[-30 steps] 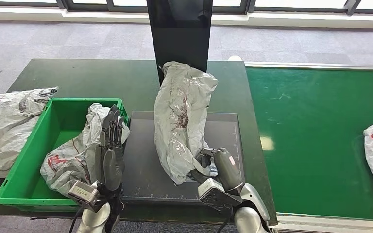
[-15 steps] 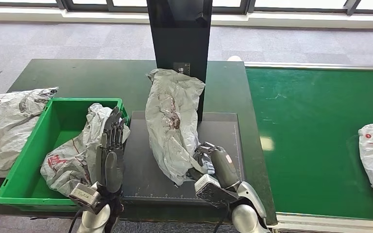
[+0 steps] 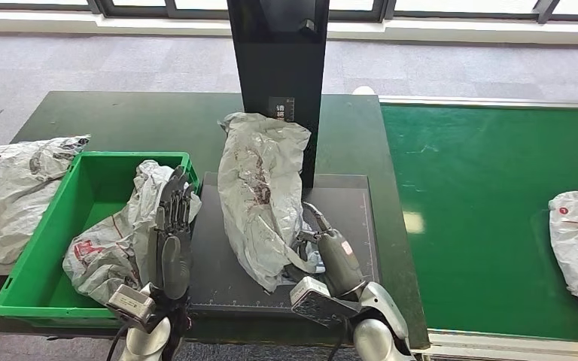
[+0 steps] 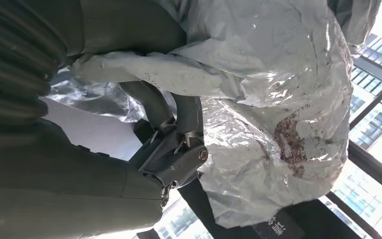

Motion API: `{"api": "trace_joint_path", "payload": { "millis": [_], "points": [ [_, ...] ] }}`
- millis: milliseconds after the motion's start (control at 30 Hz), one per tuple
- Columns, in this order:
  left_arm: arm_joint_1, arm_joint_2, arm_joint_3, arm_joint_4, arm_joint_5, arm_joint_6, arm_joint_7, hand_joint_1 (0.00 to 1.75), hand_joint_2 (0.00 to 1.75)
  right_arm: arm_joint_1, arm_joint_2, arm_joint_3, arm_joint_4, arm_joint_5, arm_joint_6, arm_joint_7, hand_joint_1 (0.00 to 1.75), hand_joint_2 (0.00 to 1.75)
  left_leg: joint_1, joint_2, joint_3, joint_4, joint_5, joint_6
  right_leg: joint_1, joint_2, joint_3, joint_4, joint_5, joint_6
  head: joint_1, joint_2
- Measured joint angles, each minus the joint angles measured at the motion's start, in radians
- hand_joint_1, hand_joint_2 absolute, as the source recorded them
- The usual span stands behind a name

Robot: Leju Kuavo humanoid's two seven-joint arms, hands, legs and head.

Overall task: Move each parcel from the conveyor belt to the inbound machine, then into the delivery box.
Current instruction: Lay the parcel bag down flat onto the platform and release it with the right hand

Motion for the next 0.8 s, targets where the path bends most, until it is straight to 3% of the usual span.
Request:
{"api": "trace_joint_path", "payload": {
  "millis": [67, 267, 600, 800],
  "points": [
    [0.000, 0.000, 0.000, 0.001, 0.004, -0.002, 0.000, 0.00, 0.00, 0.000, 0.001, 0.014, 0.001, 0.003, 0.010, -0.003, 0.00, 0.00, 0.000, 0.000, 0.000, 0.000, 0.000, 0.000, 0.000, 0.000, 0.000, 0.000, 0.000, 0.000, 0.000, 0.000],
    [-0.014, -0.001, 0.000, 0.016, 0.006, -0.012, 0.000, 0.00, 0.00, 0.000, 0.001, 0.039, 0.006, 0.020, 0.039, 0.000, 0.00, 0.00, 0.000, 0.000, 0.000, 0.000, 0.000, 0.000, 0.000, 0.000, 0.000, 0.000, 0.000, 0.000, 0.000, 0.000],
    [-0.068, -0.002, 0.000, 0.036, -0.010, -0.033, 0.005, 0.00, 0.00, -0.010, -0.015, 0.080, 0.023, 0.125, 0.054, 0.092, 0.00, 0.00, 0.000, 0.000, 0.000, 0.000, 0.000, 0.000, 0.000, 0.000, 0.000, 0.000, 0.000, 0.000, 0.000, 0.000],
    [-0.062, -0.002, 0.000, 0.038, -0.005, -0.038, 0.006, 0.00, 0.00, 0.012, -0.031, 0.069, -0.002, 0.207, -0.046, 0.162, 0.00, 0.00, 0.000, 0.000, 0.000, 0.000, 0.000, 0.000, 0.000, 0.001, -0.001, 0.000, 0.000, 0.000, 0.000, 0.000]
  ]
}}
